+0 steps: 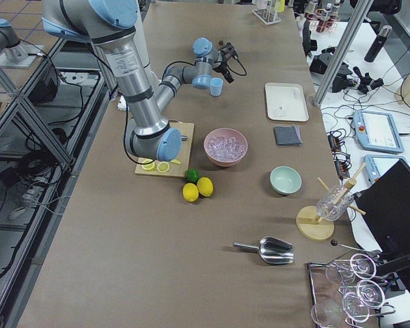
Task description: Put ice and strawberries in cup
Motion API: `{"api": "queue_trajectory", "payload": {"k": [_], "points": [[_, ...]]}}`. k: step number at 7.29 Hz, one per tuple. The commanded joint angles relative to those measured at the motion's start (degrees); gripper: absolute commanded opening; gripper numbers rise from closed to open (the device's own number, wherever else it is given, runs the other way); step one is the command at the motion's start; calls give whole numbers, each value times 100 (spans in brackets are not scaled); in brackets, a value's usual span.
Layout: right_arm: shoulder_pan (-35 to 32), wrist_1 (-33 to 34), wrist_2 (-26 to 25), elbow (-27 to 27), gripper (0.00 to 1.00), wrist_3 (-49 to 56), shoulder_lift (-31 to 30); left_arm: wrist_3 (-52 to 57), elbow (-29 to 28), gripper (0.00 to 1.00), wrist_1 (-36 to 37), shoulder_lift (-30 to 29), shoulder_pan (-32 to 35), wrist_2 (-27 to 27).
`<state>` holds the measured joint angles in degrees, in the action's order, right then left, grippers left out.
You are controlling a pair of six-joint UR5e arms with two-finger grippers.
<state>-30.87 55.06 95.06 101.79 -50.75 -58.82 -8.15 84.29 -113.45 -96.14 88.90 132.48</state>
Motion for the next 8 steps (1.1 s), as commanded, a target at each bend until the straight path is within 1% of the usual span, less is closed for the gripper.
{"api": "queue_trajectory", "payload": {"k": [1,2,3,5,6,7,8], "points": [[-1066,5,1194,-63,99,520,-164,6,113,98,16,43,-4,15],[-1471,5,1538,-159,99,600,-226,-37,140,98,16,25,-13,32],[-1953,5,2090,-438,99,1045,-279,-46,123,98,25,-36,-47,207],[-2876,5,3136,-1019,99,1470,-419,-90,175,98,16,-45,-48,803],[-3299,39,3472,-1056,99,1532,-699,-412,210,98,-19,-124,-109,823],[-3660,48,3667,-1135,99,1794,-1023,-494,306,98,-36,-124,-318,815],[-3985,318,3704,-1170,99,2188,-1209,-651,507,98,-37,-124,-459,815]]}}
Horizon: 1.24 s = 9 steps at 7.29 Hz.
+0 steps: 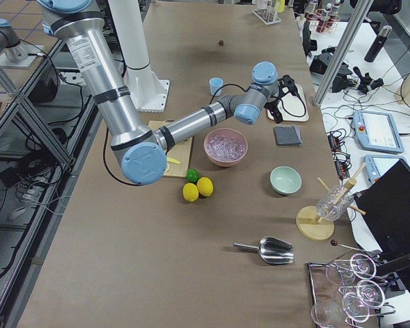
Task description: Put ice and strawberries in cup
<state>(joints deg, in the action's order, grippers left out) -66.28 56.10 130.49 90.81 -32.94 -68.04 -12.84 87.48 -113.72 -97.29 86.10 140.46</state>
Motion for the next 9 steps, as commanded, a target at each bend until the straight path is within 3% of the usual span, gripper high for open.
{"api": "queue_trajectory", "payload": {"k": [1,2,4,6,9], "points": [[-752,835,100,-63,99,976,-350,-497,399,98,-19,-1,-330,-19],[-955,1320,-101,-72,99,1791,-498,-588,532,98,-19,8,-496,-37],[-1054,1780,-436,-28,99,2203,-745,-650,630,98,-176,0,-857,-37],[-1150,1738,-446,50,99,2213,-1043,-1235,639,98,-352,-228,-1479,-45],[-1265,1738,-428,244,99,2213,-1326,-1274,647,98,-511,68,-1912,-106]]}}
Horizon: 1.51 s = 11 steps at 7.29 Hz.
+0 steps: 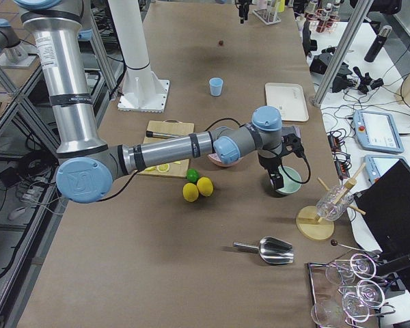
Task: Put ice and strawberries in cup
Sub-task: 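Lower the left gripper onto the red strawberry and grasp it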
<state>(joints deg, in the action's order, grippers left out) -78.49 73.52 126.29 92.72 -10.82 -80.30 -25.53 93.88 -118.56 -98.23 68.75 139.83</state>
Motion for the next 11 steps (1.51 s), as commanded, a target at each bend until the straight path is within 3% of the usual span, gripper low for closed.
{"api": "queue_trajectory", "payload": {"k": [1,7,11], "points": [[-52,-22,-25,62,99,1,-126,21,7,98,-27,312,-282,-165],[-61,-101,-26,458,99,1,-381,66,-54,96,-493,1059,-1134,-754],[-78,-101,-26,528,99,10,-434,65,-281,93,-912,1060,-1680,-1080]]}}
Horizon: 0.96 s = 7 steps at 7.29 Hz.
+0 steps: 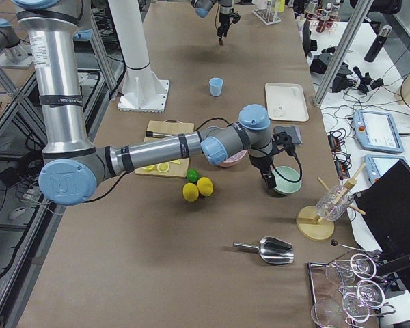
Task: Put ice and strawberries in cup
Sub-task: 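Lower the left gripper onto the red strawberry and grasp it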
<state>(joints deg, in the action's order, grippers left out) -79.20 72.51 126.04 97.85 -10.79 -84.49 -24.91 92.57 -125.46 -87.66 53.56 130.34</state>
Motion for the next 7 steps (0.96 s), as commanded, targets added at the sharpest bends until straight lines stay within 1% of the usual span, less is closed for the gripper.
{"api": "queue_trajectory", "payload": {"k": [1,3,4,5,6,7], "points": [[-8,-9,0,15,99,7,-50,4,-247,92,-303,12,-161,-140],[-8,-9,0,24,99,-2,-59,4,-284,87,-304,3,-161,-140],[-8,-9,0,6,99,-2,-59,4,-231,57,-304,30,-144,-123],[-8,-9,0,6,99,-11,-50,4,-222,34,-304,30,-118,-79],[1,-9,0,15,99,-11,-50,4,-213,23,-295,-5,-117,-70],[1,-9,0,15,99,-20,-50,4,-222,22,-278,-31,-109,-35]]}}
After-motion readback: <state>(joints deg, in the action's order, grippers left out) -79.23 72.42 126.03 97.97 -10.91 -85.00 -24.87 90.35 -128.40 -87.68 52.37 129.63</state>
